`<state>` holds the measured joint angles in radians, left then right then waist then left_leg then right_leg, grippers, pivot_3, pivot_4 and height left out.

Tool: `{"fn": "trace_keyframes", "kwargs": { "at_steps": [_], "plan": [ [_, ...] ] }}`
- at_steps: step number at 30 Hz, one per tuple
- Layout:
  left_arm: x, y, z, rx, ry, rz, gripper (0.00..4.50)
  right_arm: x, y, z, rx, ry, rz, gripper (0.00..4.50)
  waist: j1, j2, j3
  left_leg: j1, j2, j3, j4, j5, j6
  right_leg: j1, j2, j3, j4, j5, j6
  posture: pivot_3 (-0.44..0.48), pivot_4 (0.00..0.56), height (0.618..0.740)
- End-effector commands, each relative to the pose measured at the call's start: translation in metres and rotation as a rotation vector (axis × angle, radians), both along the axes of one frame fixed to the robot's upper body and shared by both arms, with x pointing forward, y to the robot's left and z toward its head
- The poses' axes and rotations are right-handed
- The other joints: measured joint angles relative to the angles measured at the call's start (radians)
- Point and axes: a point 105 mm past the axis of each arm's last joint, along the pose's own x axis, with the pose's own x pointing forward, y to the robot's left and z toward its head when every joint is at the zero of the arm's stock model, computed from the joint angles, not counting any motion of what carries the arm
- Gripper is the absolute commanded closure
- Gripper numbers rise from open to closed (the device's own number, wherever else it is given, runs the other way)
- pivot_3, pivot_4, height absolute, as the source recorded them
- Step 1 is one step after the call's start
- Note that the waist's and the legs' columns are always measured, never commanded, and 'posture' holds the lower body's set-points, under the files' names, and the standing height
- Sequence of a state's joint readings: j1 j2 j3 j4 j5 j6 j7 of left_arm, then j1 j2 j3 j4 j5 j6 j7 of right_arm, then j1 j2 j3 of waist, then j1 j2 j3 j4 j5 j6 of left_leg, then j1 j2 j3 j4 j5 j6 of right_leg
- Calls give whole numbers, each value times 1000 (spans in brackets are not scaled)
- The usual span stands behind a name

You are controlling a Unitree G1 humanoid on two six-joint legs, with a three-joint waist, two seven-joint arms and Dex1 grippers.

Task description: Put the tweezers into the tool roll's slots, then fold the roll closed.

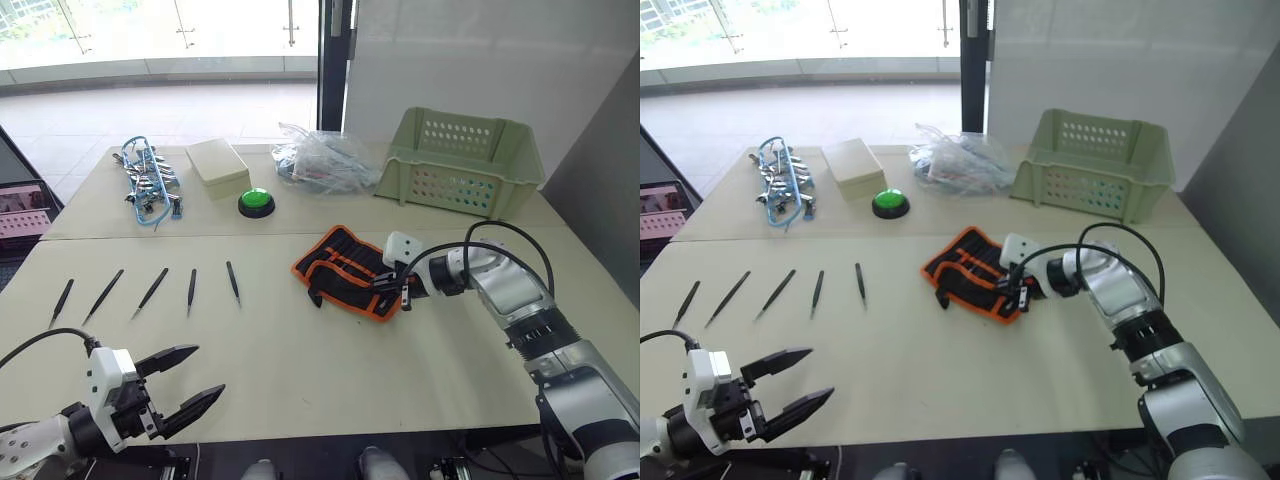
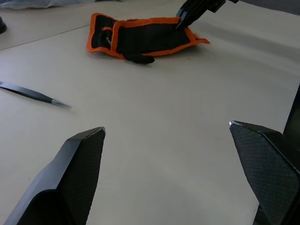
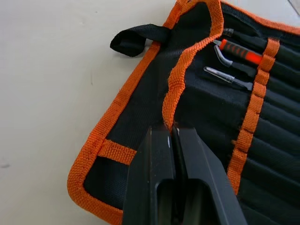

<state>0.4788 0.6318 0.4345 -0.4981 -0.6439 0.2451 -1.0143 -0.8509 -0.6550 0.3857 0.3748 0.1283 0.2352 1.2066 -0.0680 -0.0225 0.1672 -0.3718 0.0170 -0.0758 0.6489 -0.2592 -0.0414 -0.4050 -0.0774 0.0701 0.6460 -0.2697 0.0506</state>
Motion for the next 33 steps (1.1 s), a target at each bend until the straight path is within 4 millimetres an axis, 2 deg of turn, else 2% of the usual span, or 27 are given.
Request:
{"fn": "trace_keyframes", "kwargs": {
  "at_steps": [1, 5, 12, 18, 19, 22, 24, 30, 33],
  "plan": [
    [3, -8, 3, 14, -17, -21, 0, 1, 3, 28, 8, -96, 77, 4486, 0, 0, 0, 0, 0, 0, 0, 0, 0, 0, 0, 0, 0, 0, 0, 0, 150, 740],
    [8, -13, 3, 26, -33, -38, 0, -11, 7, 32, -10, -144, 167, 4486, 2, 0, 0, 0, 0, 0, 0, 0, 0, 0, 0, 0, 0, 0, 0, 0, 150, 740],
    [25, -28, 5, 67, -65, -66, 0, -38, 17, 19, 108, 15, 142, 4486, 21, 0, 0, 0, 0, -1, 0, 0, 0, 0, 0, 0, 1, 0, 0, 0, 150, 740],
    [71, -36, 15, 134, -107, -95, 0, -48, 18, 9, 148, 80, 87, 4486, 31, 0, 0, 0, -1, -1, 2, 0, 0, 1, 0, -1, 2, 0, 0, 0, 150, 740],
    [87, -37, 18, 149, -115, -92, 0, -50, 19, 7, 150, 84, 86, 4486, 32, 0, 0, 0, -1, -1, 2, 0, 0, 1, 0, -1, 2, 0, 0, 0, 150, 740],
    [117, -52, 23, 239, -167, -185, 0, -55, 21, 4, 151, 91, 87, 4486, 34, 0, 0, 0, -1, -2, 3, 0, 0, 1, 0, -1, 2, 0, 0, 0, 150, 740],
    [132, -62, 19, 315, -182, -255, 0, -58, 22, 2, 152, 92, 87, 4486, 32, 0, 0, -1, -1, -2, 3, 0, 0, 1, 0, -1, 2, 0, 0, 0, 150, 740],
    [167, -87, 12, 423, -199, -384, 0, -62, 22, -2, 149, 78, 65, 4486, 24, 0, 0, -3, -2, -2, 5, 0, 0, -1, 0, -1, 2, 0, 0, 0, 150, 740],
    [183, -101, 16, 446, -224, -422, 0, -66, 22, -4, 147, 76, 62, 4486, 26, 0, 0, -11, -2, -4, 12, -1, 1, -5, 1, -2, 3, 0, 0, 0, 150, 740]
  ]
}}
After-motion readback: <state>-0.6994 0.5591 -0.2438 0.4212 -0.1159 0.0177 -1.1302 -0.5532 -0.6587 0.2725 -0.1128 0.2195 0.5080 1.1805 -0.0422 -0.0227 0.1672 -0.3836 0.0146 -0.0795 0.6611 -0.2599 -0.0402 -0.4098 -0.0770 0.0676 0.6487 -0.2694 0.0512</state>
